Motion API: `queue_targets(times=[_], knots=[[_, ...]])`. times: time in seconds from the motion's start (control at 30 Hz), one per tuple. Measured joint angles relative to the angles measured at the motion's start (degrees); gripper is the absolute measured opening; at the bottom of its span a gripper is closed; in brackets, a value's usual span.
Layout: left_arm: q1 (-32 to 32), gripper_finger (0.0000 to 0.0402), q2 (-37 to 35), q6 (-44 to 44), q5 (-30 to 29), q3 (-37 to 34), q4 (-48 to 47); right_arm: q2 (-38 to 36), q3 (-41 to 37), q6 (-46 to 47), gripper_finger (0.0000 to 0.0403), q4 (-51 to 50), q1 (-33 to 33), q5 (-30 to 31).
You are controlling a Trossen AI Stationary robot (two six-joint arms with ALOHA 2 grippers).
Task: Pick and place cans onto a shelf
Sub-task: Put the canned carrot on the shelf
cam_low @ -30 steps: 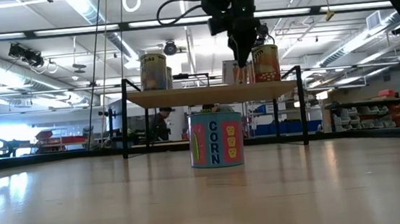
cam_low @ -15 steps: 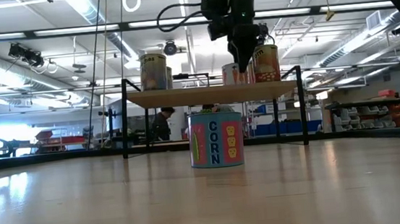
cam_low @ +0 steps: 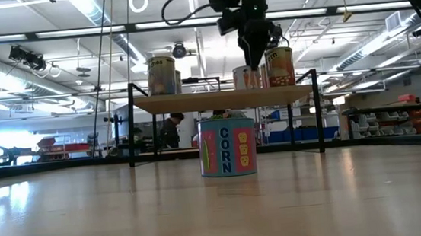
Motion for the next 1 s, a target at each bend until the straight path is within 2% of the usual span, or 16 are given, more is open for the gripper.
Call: queue_targets(times=[0.13,0.3,0.5,1.0], knots=[[0.0,0.0199,0.0,0.0,0.0,0.0,0.0,0.0,2.9,0.4,0.0336,-0.1,0.6,0.9],[0.0,0.0199,0.0,0.0,0.0,0.0,0.0,-0.2,4.5,2.6,0.0336,3.5,1.7,-1.6],[0.0,0.0199,0.0,0.4,0.0,0.0,0.0,0.0,1.4,4.1,0.0331,14.1,2.3,-0.6],[-0.1,0.0199,0.0,0.1,0.9,-0.1,-0.1,0.0,-2.8,4.2,0.0329,14.8,1.1,0.4]])
